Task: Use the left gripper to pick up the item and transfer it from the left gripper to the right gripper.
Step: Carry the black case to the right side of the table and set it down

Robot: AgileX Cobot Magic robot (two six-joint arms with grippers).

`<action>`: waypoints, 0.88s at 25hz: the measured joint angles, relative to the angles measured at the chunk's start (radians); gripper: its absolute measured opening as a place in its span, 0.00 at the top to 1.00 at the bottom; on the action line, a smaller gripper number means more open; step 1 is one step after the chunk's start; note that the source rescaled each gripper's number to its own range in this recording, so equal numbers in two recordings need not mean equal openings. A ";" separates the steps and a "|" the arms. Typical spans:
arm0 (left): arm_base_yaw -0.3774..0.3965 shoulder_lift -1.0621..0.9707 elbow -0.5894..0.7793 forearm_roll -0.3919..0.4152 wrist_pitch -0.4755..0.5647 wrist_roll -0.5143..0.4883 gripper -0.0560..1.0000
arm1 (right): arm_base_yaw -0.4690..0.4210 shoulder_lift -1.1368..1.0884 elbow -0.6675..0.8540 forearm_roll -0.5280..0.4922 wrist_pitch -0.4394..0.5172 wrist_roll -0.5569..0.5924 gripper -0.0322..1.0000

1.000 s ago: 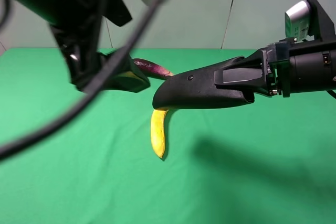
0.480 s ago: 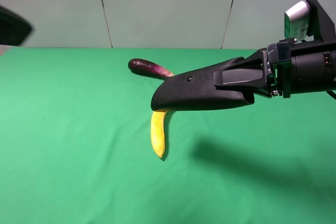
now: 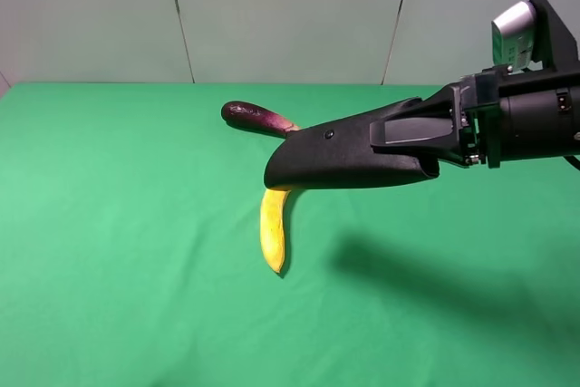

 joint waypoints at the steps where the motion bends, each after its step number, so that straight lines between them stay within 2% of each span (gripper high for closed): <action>1: 0.000 -0.041 0.035 -0.017 -0.004 -0.007 0.00 | 0.000 0.000 0.000 0.000 -0.011 0.000 0.91; 9: 0.000 -0.272 0.229 -0.147 -0.016 -0.027 0.00 | 0.000 0.000 0.000 0.000 -0.062 0.023 0.91; 17: 0.000 -0.318 0.344 -0.226 -0.030 -0.025 0.00 | 0.000 0.000 0.000 0.000 -0.065 0.045 0.91; 22: 0.000 -0.318 0.352 -0.273 -0.047 0.036 0.00 | 0.000 0.000 0.000 0.000 -0.069 0.053 0.91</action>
